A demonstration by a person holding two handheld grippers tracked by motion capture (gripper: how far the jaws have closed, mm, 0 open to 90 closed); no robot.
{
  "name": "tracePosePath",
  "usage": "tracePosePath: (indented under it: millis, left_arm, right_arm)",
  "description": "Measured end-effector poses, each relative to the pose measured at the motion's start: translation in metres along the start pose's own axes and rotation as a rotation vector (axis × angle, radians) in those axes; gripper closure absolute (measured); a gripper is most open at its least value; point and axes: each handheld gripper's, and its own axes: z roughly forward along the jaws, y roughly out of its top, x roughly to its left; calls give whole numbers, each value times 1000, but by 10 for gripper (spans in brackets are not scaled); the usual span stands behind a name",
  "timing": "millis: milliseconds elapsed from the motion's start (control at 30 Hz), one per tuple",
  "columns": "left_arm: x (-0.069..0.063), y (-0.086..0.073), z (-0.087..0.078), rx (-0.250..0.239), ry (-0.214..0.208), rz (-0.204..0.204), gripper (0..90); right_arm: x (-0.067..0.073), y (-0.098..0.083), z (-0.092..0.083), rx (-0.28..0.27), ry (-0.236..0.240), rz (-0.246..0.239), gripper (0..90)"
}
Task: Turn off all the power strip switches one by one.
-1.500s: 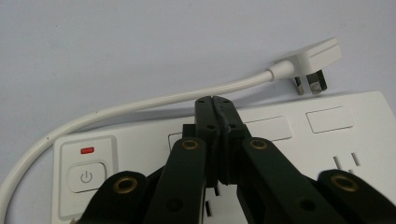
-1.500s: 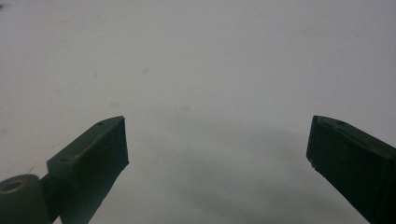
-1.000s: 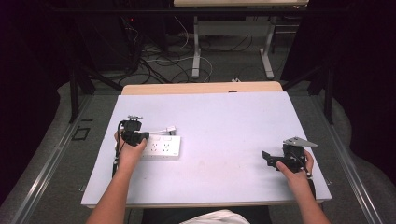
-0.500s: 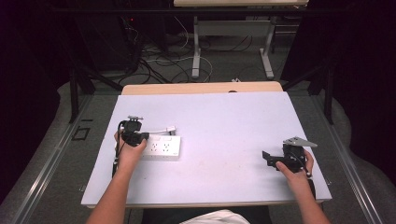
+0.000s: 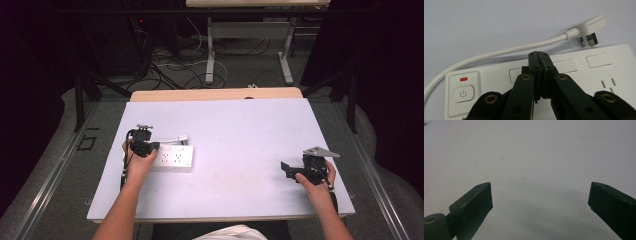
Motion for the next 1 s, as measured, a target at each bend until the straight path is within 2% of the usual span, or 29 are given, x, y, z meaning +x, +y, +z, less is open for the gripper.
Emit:
tracePosePath:
  millis: [33,67,100,200,367,500,600,667,733,1000]
  left_arm:
    - [1,0,1,14,-10,0,900]
    - [2,-1,1,3,-13,-5,900]
    - [1,-1,1,1,-11,-2,900]
    - [-1,-2,0,10,6,13,900]
    - [1,-2,1,4,-10,0,900]
    - [0,-2,1,-4,1,3,900]
    - [-1,-2,1,-5,4,-3,900]
    - [-1,-1,1,-5,4,0,900]
    - [-1,-2,1,-9,7,-9,900]
    - [-9,-2,2,-2,-2,8,900]
  right_arm:
    - [1,0,0,-3,0,7,49]
    - [1,0,1,-17,-6,6,50]
    - [0,0,0,2,6,0,49]
    - [0,0,0,2,6,-1,50]
    - [0,0,0,1,6,0,50]
    - [0,0,0,2,4,6,50]
    - [1,-1,2,-28,-4,9,50]
    - [0,0,0,3,6,5,50]
    - [0,0,1,-6,-3,5,50]
    - [0,0,1,-5,-2,7,50]
